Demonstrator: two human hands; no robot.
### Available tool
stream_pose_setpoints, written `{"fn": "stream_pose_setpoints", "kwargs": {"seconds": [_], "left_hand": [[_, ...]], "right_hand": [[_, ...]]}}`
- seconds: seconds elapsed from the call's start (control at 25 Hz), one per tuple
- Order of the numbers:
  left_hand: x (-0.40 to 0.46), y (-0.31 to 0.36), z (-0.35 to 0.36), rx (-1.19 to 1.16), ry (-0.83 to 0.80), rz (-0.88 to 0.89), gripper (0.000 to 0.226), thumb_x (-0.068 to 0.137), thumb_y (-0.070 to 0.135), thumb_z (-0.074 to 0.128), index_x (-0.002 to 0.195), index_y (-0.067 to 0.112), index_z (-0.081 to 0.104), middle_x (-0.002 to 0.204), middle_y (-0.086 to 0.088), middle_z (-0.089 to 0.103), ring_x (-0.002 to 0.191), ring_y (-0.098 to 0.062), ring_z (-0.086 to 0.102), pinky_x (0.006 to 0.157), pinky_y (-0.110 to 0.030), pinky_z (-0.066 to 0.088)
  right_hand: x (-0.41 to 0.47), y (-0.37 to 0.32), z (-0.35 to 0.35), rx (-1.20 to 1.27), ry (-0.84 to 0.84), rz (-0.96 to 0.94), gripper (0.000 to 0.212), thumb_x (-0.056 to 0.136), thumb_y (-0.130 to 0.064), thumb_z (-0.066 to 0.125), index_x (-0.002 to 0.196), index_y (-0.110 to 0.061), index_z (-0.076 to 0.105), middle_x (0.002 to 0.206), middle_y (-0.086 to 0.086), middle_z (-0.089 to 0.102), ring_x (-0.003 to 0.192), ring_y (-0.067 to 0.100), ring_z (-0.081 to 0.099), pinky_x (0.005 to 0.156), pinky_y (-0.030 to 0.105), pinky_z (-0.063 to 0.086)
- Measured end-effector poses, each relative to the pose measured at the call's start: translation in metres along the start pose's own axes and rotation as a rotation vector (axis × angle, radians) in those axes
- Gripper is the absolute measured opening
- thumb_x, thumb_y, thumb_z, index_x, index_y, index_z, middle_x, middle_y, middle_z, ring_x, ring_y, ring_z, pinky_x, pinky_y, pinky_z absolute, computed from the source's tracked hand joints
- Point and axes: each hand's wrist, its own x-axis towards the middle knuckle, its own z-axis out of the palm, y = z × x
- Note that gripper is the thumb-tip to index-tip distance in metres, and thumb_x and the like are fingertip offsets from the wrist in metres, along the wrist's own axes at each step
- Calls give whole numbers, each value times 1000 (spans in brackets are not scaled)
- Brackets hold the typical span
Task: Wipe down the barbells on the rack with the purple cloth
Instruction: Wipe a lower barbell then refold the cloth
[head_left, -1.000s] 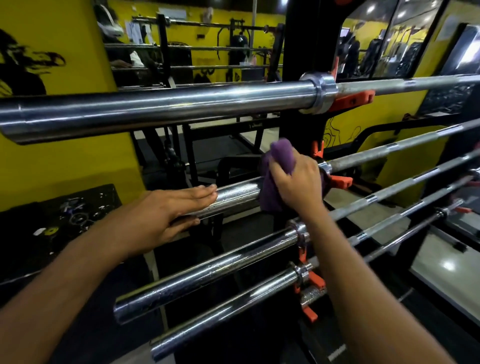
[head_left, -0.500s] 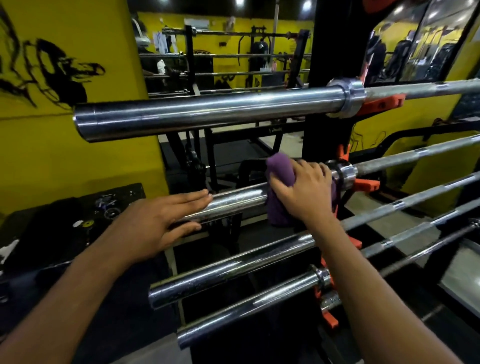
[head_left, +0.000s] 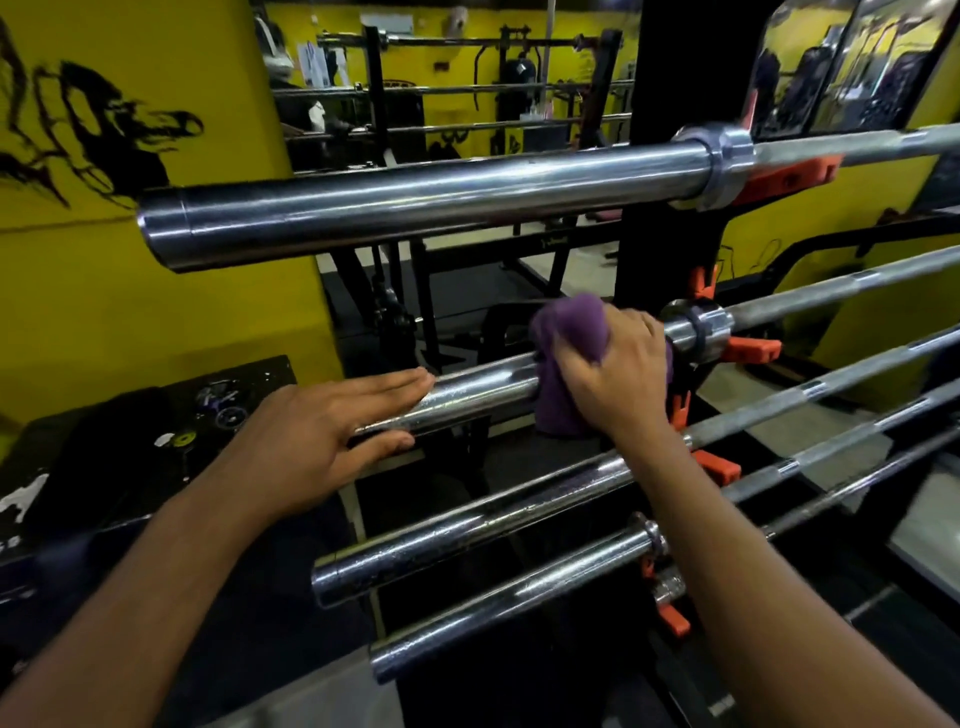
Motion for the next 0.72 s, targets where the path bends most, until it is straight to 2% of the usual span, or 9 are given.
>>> {"fn": "stream_pose_setpoints", "kwargs": {"seconds": [0.08,0.2,0.28,0.32,0.4,0.48,0.52,0.64,0.72], "left_hand": [[1,0,0,-18,-19,-13,56,95,64,35,148,47,38,149,28,40,121,-5,59,73,-34,58],[1,-2,0,-55,-17,-23,56,93,65,38,146,47,40,148,27,43,123,-7,59,76,-38,59],[0,-2,1,-35,-22,-17,56,93,64,37,147,47,40,149,27,42,122,-7,59,72,-39,59],[0,-2,1,-29,-18,-14,56,93,64,37,147,47,39,149,27,42,121,-7,60,71,-39,59],[0,-2,1,-48,-5,-23,56,93,63,38,147,47,39,148,28,42,121,-7,60,75,-40,59],[0,-1,1,-70,-14,-31,56,93,64,39,147,49,39,148,29,42,121,-7,60,79,-42,58],[0,-1,1,-79,-23,-29,56,93,65,39,147,49,39,148,29,42,120,-7,61,79,-42,58],[1,1,-1,-101,-35,-49,57,91,69,38,146,53,37,147,33,41,111,-6,65,77,-41,58],[1,4,-3,-100,-48,-70,58,89,71,36,145,55,37,146,35,40,106,-5,65,76,-41,58]], "right_hand": [[14,-44,3,-121,-147,88,51,79,-62,41,91,-20,67,92,8,73,95,32,65,90,43,39],[-33,-61,22,35,-65,-254,56,79,-56,55,116,-16,68,119,7,69,114,29,61,106,49,36],[-64,-26,24,112,12,-484,57,84,-45,61,131,-13,60,142,14,57,137,32,48,116,56,27],[-63,-6,23,123,50,-500,54,86,-41,61,131,-12,58,144,15,54,140,33,45,116,58,25],[-45,7,24,174,96,-271,49,86,-43,58,120,-8,63,130,12,63,130,30,53,115,58,28],[-24,-20,23,153,123,43,49,82,-50,57,105,-8,68,107,7,69,109,23,58,113,51,32],[-23,-37,22,154,116,91,49,80,-51,57,103,-9,68,103,5,70,105,20,56,113,48,33],[-54,-63,16,446,27,-42,47,84,-42,60,123,-16,62,128,-3,62,128,11,50,121,49,22],[-85,-59,7,727,-44,14,48,92,-36,59,137,-21,52,149,-9,48,145,11,37,123,50,22]]}}
